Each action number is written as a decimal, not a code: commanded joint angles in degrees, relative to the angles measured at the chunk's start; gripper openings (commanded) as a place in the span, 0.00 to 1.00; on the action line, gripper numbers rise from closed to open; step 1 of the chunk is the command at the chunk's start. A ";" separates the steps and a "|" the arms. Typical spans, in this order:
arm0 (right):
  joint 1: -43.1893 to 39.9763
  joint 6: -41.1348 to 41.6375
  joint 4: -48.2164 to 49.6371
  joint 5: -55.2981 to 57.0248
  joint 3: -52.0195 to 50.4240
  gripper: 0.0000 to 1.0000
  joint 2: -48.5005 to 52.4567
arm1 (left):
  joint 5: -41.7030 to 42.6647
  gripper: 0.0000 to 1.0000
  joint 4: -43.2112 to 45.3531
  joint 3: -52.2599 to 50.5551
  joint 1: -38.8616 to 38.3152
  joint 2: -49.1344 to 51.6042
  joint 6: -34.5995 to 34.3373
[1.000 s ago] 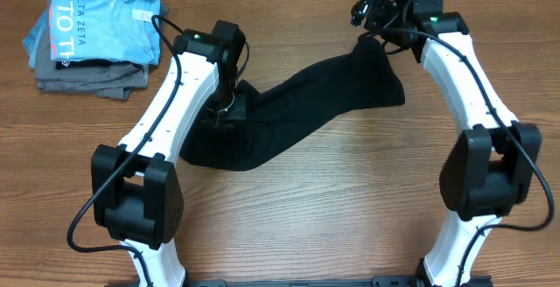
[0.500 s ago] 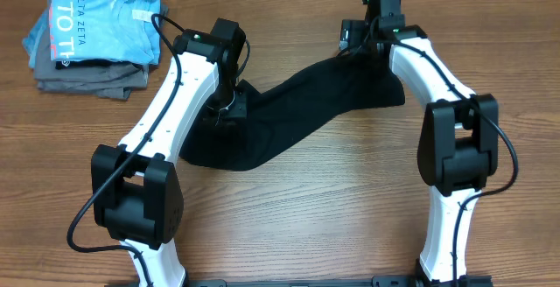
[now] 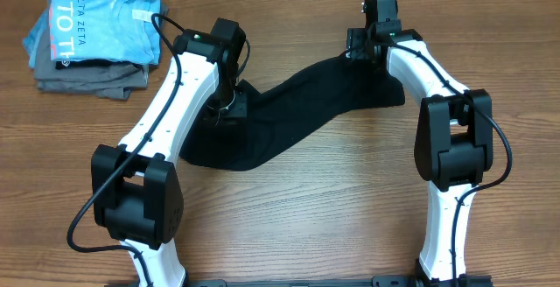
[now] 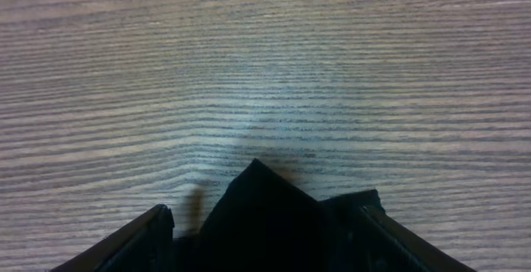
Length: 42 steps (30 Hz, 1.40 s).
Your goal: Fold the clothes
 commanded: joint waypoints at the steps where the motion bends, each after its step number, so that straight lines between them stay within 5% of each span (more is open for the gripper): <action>1: -0.33 -0.50 0.26 1.22 0.09 0.71 0.85 | -0.39 0.11 0.15 1.16 -0.22 -1.68 -0.79; 8: -0.35 -0.50 -0.35 2.54 0.07 0.55 2.19 | -0.42 0.13 0.44 1.16 -0.22 -1.68 -0.79; 16: -0.42 -0.15 -0.76 4.22 0.09 0.04 2.25 | -0.44 0.07 1.38 1.16 -0.22 -1.68 -0.79; 24: -0.48 5.92 -5.46 13.49 3.93 0.04 1.73 | -0.44 0.04 1.16 1.46 -0.11 -1.75 0.13; 33: -2.38 21.66 -22.18 14.64 13.46 0.04 -4.68 | -0.55 0.07 -0.94 4.85 -0.11 -4.90 0.11; 37: -2.73 23.74 -26.40 14.58 13.81 0.04 -10.64 | -0.50 0.26 -2.32 4.85 -0.11 -6.40 0.11; 42: -2.73 24.24 -30.88 14.16 13.81 0.04 -15.61 | -0.35 0.04 -3.76 4.85 -0.13 -6.47 0.07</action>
